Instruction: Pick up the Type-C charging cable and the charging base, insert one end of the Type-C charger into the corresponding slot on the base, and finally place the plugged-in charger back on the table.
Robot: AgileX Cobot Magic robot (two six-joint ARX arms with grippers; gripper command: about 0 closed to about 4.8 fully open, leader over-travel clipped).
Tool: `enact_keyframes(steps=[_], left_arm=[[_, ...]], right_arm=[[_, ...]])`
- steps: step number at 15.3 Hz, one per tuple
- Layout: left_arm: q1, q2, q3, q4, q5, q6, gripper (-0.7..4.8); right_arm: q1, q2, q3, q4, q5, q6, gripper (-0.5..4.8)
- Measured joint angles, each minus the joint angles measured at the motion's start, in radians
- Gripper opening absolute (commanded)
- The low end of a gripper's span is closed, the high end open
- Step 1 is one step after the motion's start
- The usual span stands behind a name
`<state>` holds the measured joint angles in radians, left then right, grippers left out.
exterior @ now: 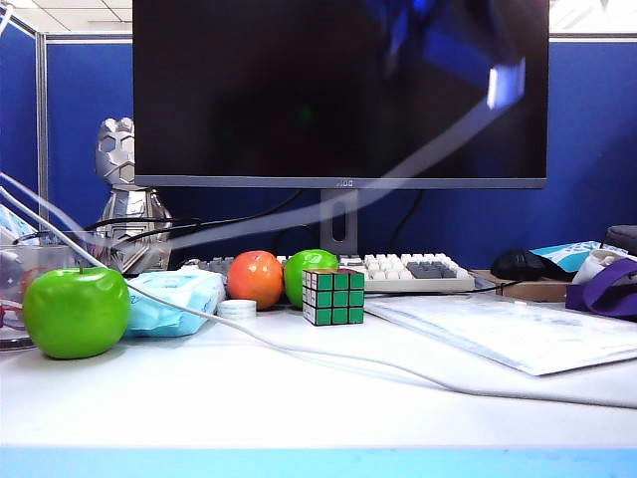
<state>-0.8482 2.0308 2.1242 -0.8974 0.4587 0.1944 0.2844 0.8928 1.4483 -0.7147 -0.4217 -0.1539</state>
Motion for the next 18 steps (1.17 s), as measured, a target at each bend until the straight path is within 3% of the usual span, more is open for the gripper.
enact_keyframes(steps=[9,11,15,18], left_arm=[[0.008,-0.067,0.359,0.191,0.035,-0.237,-0.06],[0.008,-0.068,0.431,0.205,0.051,-0.252,-0.06],[0.008,-0.07,0.497,0.315,0.256,-0.293,-0.06],[0.008,-0.07,0.497,0.367,0.368,-0.303,-0.06]], right_arm=[[0.0,-0.096,0.0,0.061,0.002,0.054,-0.01],[0.0,-0.11,0.0,0.081,0.0,0.098,-0.01],[0.0,-0.123,0.0,0.096,-0.016,0.192,-0.01],[0.0,-0.105,0.0,0.117,-0.113,0.228,-0.01]])
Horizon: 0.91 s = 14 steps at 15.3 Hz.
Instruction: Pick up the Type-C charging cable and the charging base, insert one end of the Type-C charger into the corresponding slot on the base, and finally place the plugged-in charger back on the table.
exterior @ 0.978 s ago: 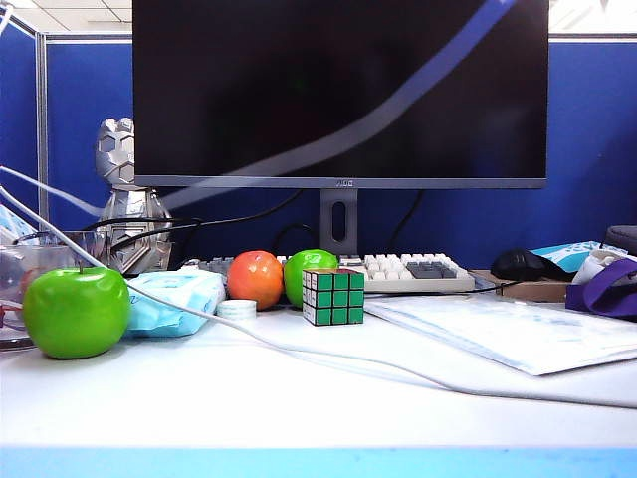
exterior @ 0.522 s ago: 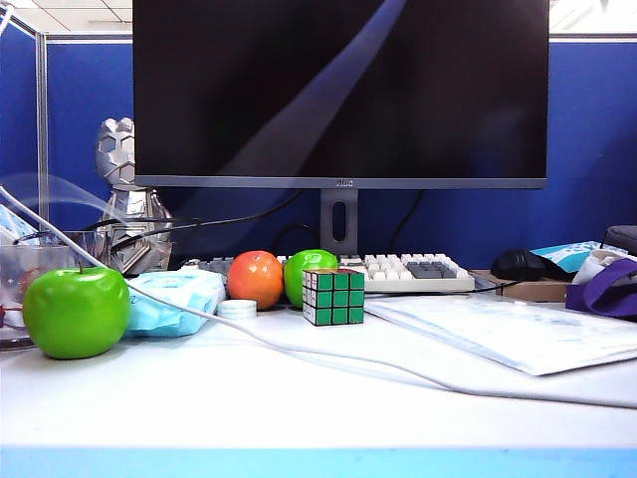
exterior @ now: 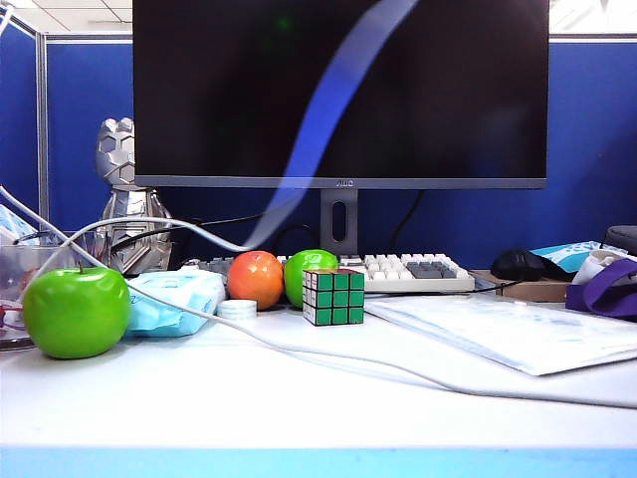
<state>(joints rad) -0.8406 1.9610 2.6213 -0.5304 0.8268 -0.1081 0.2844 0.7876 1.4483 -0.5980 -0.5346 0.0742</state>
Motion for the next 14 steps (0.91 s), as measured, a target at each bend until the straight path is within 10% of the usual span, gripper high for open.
enact_keyframes(steps=[5,14], left_arm=[[-0.001,0.0,0.0,0.105,0.195,-0.021,-0.06],[-0.024,0.0,0.0,0.126,0.225,-0.021,-0.06]], right_arm=[[0.0,0.024,0.0,0.022,-0.026,0.02,-0.01],[0.001,0.064,-0.002,0.138,-0.151,0.084,-0.01]])
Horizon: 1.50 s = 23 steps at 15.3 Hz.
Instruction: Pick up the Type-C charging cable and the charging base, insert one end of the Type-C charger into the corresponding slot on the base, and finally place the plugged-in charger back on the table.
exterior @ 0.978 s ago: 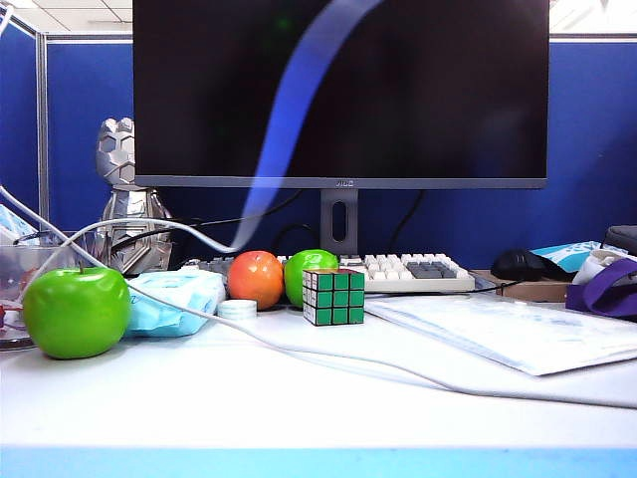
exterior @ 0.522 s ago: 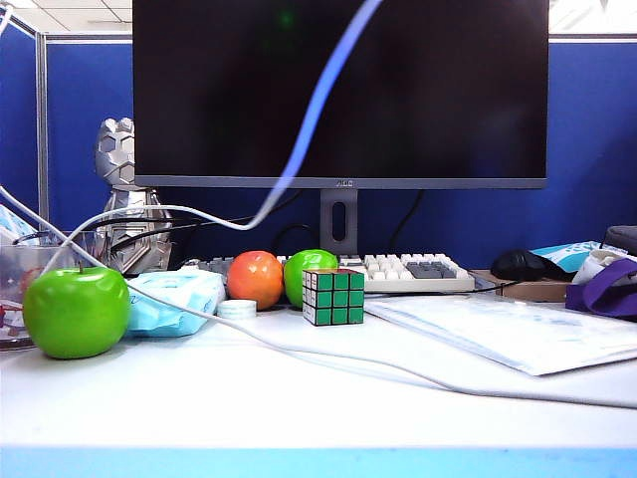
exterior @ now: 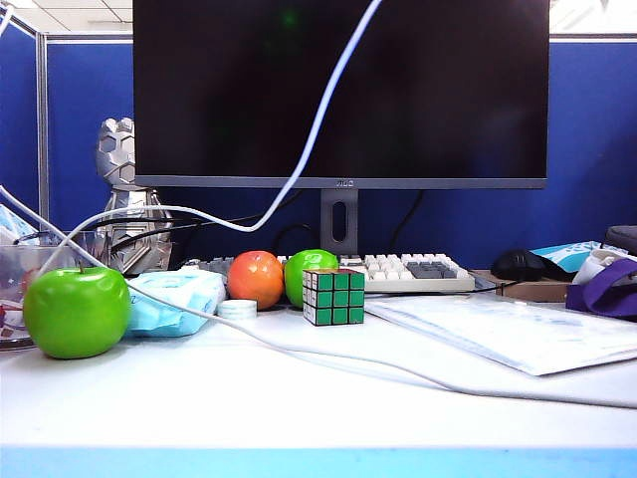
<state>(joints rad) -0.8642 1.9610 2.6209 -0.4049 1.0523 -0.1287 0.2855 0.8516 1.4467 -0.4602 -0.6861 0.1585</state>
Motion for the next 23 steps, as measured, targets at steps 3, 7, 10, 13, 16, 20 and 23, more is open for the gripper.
enact_keyframes(steps=[3,7,10,13,16,20,23], left_arm=[[0.0,0.0,0.0,0.0,0.002,0.0,-0.06],[0.0,0.0,0.0,0.0,0.003,0.0,-0.06],[0.0,0.0,0.0,-0.001,0.003,0.0,-0.06],[0.0,0.0,0.002,0.002,0.003,0.0,-0.06],[0.0,0.0,0.002,0.001,0.021,0.0,-0.06],[0.0,-0.001,0.005,0.005,0.033,0.0,-0.06],[0.001,-0.001,0.005,-0.011,0.089,0.0,-0.06]], right_arm=[[0.0,-0.003,0.0,0.026,-0.023,0.003,-0.01],[0.0,-0.004,0.0,0.026,-0.025,0.005,-0.01],[0.0,-0.006,0.0,0.033,-0.026,0.005,-0.01],[0.0,-0.011,0.0,0.037,-0.026,0.005,-0.01],[0.0,-0.012,0.0,0.037,-0.025,0.005,-0.01],[0.0,-0.011,-0.003,0.067,-0.027,0.027,-0.01],[0.002,-0.012,-0.005,0.067,-0.059,0.04,-0.01]])
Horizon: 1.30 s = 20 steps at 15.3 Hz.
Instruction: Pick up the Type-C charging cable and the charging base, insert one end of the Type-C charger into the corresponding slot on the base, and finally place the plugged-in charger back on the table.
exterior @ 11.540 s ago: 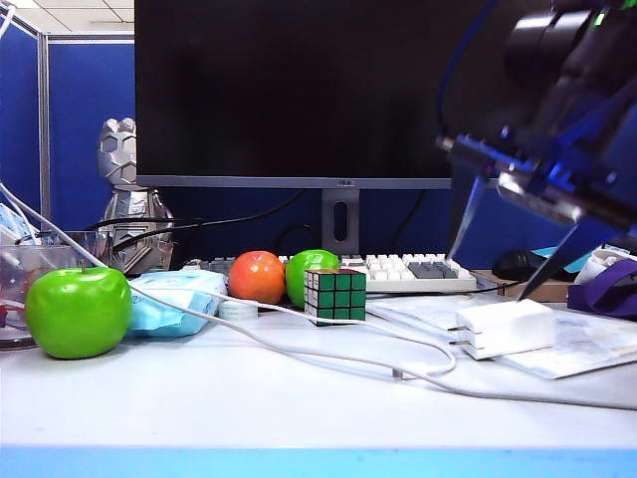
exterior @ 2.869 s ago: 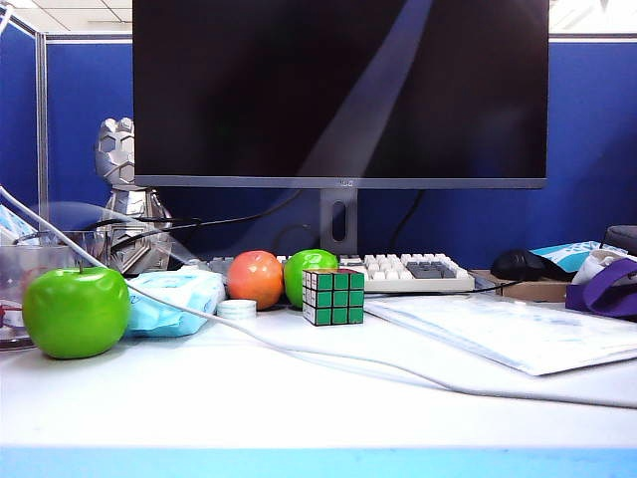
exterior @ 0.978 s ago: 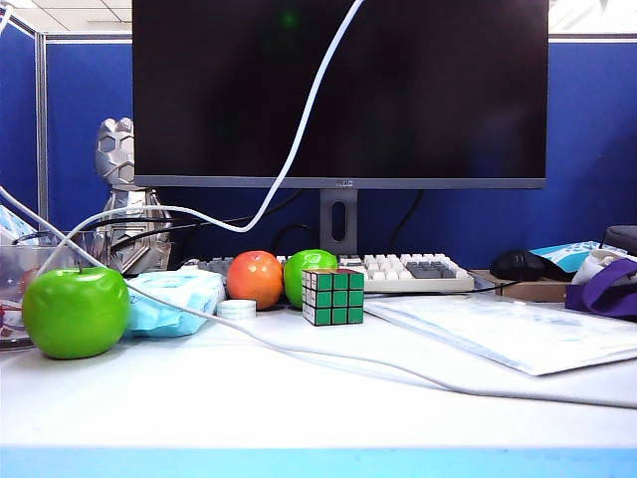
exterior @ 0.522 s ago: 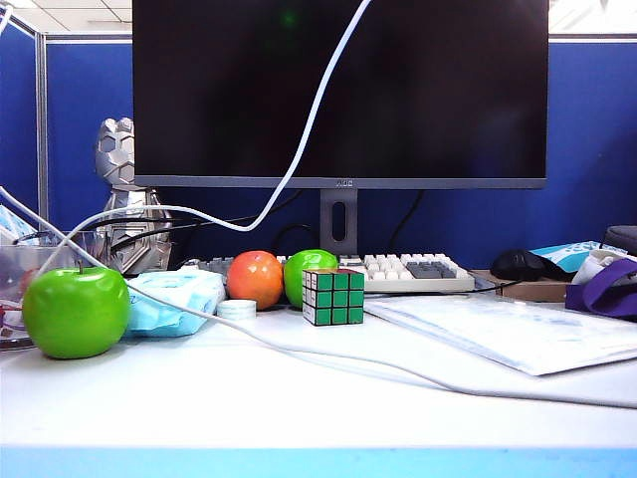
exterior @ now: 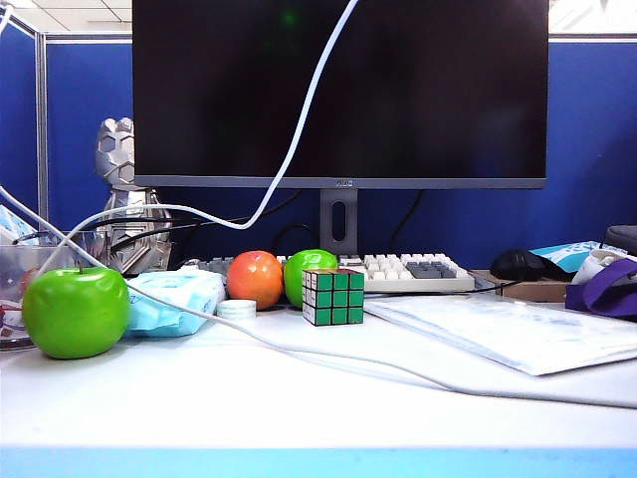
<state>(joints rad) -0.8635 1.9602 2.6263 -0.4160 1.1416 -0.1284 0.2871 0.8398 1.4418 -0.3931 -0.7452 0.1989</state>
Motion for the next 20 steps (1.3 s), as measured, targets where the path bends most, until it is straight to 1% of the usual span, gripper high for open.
enact_keyframes(steps=[2,8,9,12,17,19,20], left_arm=[[0.001,0.0,0.0,-0.016,0.041,0.0,-0.06],[0.001,-0.005,0.001,-0.095,0.076,0.001,-0.06],[0.001,-0.005,0.001,-0.106,0.078,0.014,-0.06],[0.005,-0.009,0.002,-0.169,0.084,0.087,-0.06],[0.005,-0.014,0.01,-0.235,0.059,0.151,-0.06],[0.005,-0.015,0.011,-0.247,0.059,0.164,-0.06],[0.005,-0.016,0.012,-0.273,0.053,0.195,-0.06]], right_arm=[[0.0,-0.002,0.0,0.0,-0.03,0.0,-0.01],[0.003,-0.013,-0.003,-0.016,-0.063,0.036,-0.01],[0.003,-0.013,-0.003,-0.017,-0.063,0.038,-0.01],[0.003,-0.013,-0.004,-0.038,-0.069,0.039,-0.01],[0.003,-0.01,-0.006,-0.031,-0.076,0.018,-0.01],[0.003,-0.01,-0.006,-0.031,-0.075,-0.018,-0.01],[0.003,-0.01,-0.013,-0.026,-0.075,-0.026,-0.01]])
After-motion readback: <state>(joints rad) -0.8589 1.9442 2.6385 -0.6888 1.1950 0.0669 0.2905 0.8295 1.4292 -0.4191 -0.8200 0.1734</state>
